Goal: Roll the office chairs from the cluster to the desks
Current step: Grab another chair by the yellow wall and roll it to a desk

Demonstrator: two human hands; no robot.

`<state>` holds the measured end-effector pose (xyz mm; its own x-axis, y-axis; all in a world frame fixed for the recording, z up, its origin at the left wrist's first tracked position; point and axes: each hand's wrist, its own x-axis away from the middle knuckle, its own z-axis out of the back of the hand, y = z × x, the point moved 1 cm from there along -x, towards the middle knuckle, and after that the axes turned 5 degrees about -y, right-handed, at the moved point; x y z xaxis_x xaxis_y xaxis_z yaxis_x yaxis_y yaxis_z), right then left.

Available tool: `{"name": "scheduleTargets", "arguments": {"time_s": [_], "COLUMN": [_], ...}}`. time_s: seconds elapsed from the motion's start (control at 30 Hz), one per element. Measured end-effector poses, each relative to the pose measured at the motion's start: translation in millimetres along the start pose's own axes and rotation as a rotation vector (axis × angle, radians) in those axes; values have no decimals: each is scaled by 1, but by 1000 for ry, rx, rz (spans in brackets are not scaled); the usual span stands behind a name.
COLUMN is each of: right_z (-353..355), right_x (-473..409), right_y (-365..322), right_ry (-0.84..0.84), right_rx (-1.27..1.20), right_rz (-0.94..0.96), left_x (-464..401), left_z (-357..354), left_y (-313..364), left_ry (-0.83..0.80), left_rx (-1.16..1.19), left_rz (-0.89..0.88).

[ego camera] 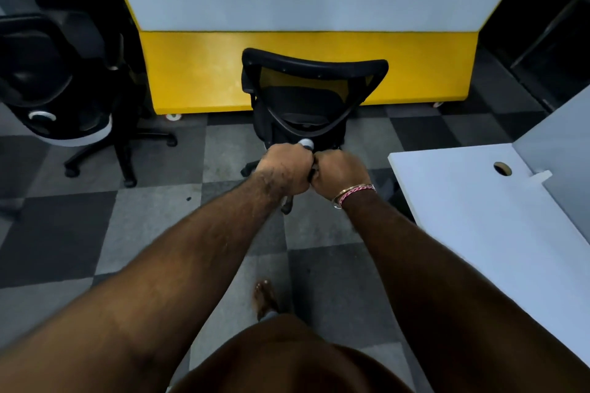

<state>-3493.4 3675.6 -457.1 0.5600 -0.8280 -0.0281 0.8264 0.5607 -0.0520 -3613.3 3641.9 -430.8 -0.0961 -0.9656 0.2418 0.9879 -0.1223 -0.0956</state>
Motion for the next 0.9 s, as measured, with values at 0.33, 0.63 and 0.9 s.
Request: {"name": "scheduleTargets", "arguments": {"time_s": [0.33,0.63,0.9], "right_z": [24,16,-11], "right_x": [-174,-294,-359], "right_y": [52,107,142], "right_ry": [95,97,-72], "right_rx": [-26,62,-14], "right_rz": [-41,80,103], "left_x": [-170,-284,-362], "left_z": [50,70,62], "left_y": [-82,-124,-137], "left_ry": [126,139,-84], "left_rx": [-40,70,45], "left_rz": [-67,-76,-60]}}
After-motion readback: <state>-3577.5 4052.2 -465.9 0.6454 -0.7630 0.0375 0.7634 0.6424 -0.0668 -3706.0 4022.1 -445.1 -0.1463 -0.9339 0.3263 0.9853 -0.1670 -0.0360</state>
